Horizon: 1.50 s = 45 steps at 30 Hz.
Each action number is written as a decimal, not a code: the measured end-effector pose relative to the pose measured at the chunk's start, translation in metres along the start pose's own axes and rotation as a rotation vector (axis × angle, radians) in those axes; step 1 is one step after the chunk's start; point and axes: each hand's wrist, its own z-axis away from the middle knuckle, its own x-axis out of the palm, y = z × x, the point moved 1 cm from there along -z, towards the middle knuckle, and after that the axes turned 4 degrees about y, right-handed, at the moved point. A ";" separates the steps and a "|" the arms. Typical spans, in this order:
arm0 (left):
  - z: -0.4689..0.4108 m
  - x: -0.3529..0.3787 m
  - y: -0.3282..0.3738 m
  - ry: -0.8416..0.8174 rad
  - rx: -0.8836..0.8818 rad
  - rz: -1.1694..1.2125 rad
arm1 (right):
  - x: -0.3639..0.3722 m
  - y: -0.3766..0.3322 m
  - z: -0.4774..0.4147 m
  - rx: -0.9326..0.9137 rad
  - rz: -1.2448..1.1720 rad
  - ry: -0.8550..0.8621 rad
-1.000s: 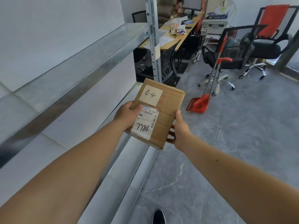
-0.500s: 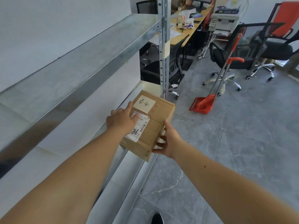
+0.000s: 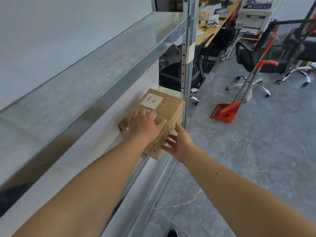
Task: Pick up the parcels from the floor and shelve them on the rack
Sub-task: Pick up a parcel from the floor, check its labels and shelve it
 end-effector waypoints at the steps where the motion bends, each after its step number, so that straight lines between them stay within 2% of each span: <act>1: -0.001 -0.001 0.001 -0.019 -0.015 -0.013 | 0.003 0.000 -0.002 0.002 -0.014 -0.003; 6: -0.009 -0.004 0.002 -0.035 -0.077 -0.063 | 0.016 0.001 -0.008 0.002 -0.036 0.007; 23: -0.028 0.002 -0.015 -0.052 -0.101 -0.137 | 0.041 -0.007 -0.009 -0.014 0.092 -0.044; 35: -0.028 0.004 -0.016 -0.012 -0.095 -0.084 | 0.038 -0.008 -0.013 -0.037 0.130 -0.009; 45: -0.004 -0.015 -0.006 0.054 -0.147 0.106 | 0.028 -0.035 0.004 -0.046 0.175 -0.036</act>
